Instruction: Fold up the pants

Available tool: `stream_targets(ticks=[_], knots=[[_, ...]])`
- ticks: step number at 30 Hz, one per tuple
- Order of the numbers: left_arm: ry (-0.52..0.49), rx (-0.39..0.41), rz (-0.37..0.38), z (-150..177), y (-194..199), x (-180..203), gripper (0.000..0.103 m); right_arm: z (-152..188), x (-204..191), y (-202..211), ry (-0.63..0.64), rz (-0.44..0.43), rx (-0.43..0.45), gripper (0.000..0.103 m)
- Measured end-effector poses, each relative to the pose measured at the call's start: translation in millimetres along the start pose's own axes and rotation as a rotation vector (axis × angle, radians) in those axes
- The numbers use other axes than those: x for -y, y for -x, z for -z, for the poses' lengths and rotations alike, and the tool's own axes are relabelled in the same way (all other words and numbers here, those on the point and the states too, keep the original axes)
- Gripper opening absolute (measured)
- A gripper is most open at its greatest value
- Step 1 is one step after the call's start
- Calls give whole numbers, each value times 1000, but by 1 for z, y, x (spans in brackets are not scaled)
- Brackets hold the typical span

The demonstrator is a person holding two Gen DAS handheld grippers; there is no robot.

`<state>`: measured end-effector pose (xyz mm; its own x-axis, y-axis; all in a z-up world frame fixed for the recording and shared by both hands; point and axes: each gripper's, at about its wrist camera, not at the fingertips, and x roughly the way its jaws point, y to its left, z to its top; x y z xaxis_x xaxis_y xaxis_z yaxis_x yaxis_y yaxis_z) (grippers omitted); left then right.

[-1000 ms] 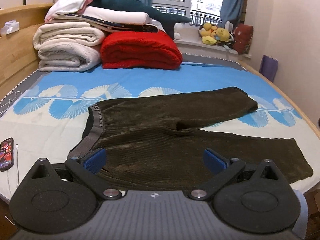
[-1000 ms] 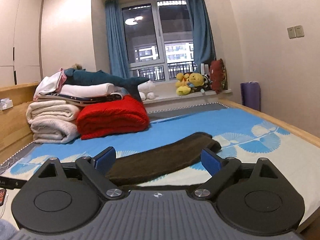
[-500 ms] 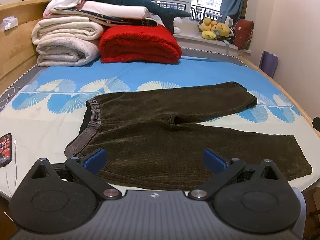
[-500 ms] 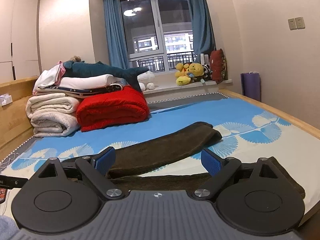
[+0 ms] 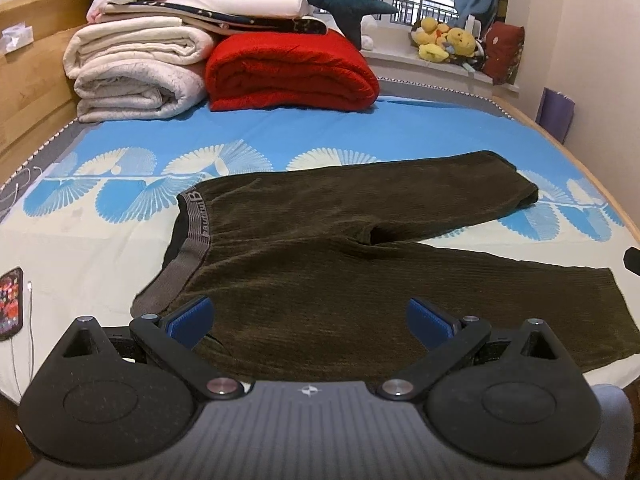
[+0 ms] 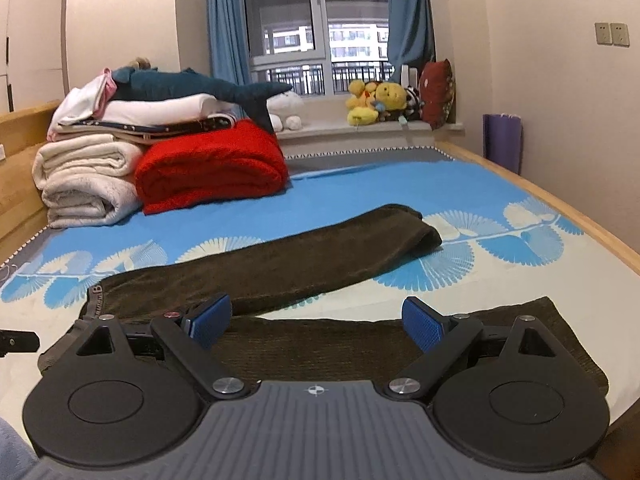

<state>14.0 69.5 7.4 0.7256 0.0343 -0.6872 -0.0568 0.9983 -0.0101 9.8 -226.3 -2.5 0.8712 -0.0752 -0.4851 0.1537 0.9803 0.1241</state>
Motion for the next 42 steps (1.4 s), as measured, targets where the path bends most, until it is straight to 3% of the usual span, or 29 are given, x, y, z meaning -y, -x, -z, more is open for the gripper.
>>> stream_targets(ticks=[13, 19, 23, 29, 34, 37, 42], knots=[[-22, 4, -90, -47, -70, -23, 103, -7, 6, -70, -13, 16, -114, 93], [-107, 72, -96, -95, -119, -43, 103, -27, 0, -108, 15, 0, -141, 93], [-169, 73, -117, -136, -177, -61, 103, -56, -6, -149, 42, -2, -151, 93], [-202, -24, -188, -169, -295, -99, 103, -96, -13, -250, 11, -19, -210, 92], [-216, -80, -230, -178, -379, -127, 103, -106, -19, -350, -42, 43, -293, 87], [-270, -108, -219, -188, -424, -137, 103, -101, -21, -401, -77, 60, -344, 87], [-329, -207, -102, -186, -470, -135, 103, -101, -27, -464, -102, 101, -376, 87]])
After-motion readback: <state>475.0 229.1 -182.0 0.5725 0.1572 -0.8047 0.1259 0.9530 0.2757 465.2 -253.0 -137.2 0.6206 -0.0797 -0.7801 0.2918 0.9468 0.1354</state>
